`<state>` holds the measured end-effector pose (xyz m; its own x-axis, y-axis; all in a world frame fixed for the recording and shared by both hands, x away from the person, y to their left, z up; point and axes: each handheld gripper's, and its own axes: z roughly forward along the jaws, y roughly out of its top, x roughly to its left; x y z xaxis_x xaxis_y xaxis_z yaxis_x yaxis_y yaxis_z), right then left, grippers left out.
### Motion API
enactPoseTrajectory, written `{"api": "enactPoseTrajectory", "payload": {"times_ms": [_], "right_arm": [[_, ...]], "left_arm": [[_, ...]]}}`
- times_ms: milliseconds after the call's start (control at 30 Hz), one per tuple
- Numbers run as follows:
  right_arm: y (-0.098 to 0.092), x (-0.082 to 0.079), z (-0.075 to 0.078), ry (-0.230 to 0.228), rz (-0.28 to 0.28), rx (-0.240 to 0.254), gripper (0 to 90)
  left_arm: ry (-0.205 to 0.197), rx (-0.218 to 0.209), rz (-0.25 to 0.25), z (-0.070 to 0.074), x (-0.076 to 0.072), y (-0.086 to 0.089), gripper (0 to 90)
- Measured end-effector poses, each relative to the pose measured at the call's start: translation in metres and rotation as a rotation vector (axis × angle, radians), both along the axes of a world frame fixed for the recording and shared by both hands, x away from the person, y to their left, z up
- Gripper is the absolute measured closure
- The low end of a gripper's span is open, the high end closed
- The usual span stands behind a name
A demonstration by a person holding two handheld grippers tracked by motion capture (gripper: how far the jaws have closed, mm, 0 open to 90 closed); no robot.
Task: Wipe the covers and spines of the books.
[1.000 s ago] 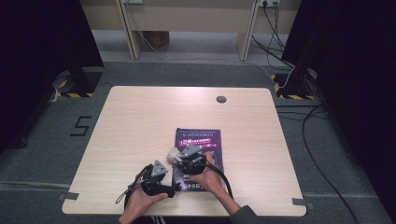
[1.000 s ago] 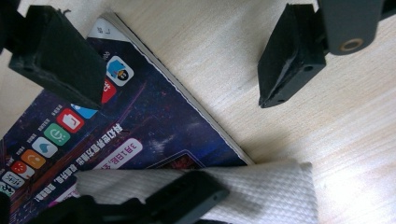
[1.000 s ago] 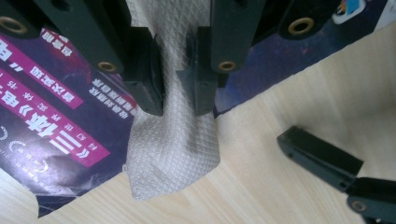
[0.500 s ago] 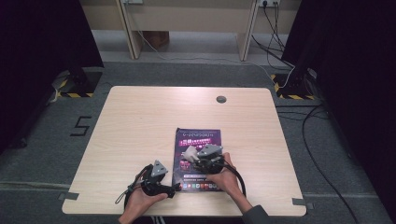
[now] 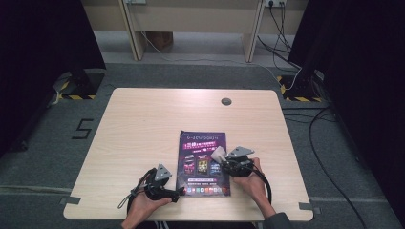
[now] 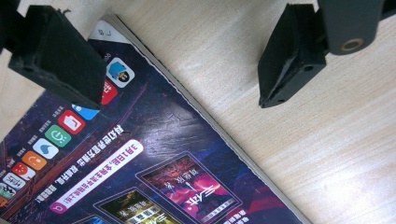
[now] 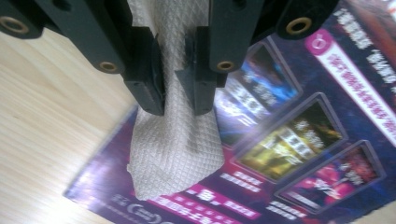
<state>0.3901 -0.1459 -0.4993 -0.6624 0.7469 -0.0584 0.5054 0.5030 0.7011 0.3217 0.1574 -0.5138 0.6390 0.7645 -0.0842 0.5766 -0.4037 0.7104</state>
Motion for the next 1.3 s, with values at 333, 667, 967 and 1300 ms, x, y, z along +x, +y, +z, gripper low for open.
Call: {"api": "enactPoseTrajectory", "payload": {"times_ms": [333, 667, 967, 1300], "right_arm": [[-0.015, 0.005, 0.015, -0.042, -0.056, 0.033, 76.8], [-0.045, 0.01, 0.024, -0.071, -0.151, 0.04, 76.7], [-0.068, 0.015, 0.023, -0.067, -0.222, 0.029, 76.7], [-0.087, 0.018, 0.019, -0.053, -0.284, 0.017, 76.6]], "left_arm": [[0.0, 0.0, -0.003, 0.0, 0.0, 0.0, 14.8], [-0.003, 0.005, -0.004, 0.0, 0.0, 0.0, 15.0], [-0.008, 0.009, -0.005, 0.001, -0.001, -0.001, 15.0], [-0.01, 0.008, -0.005, 0.0, -0.001, 0.0, 15.1]]}}
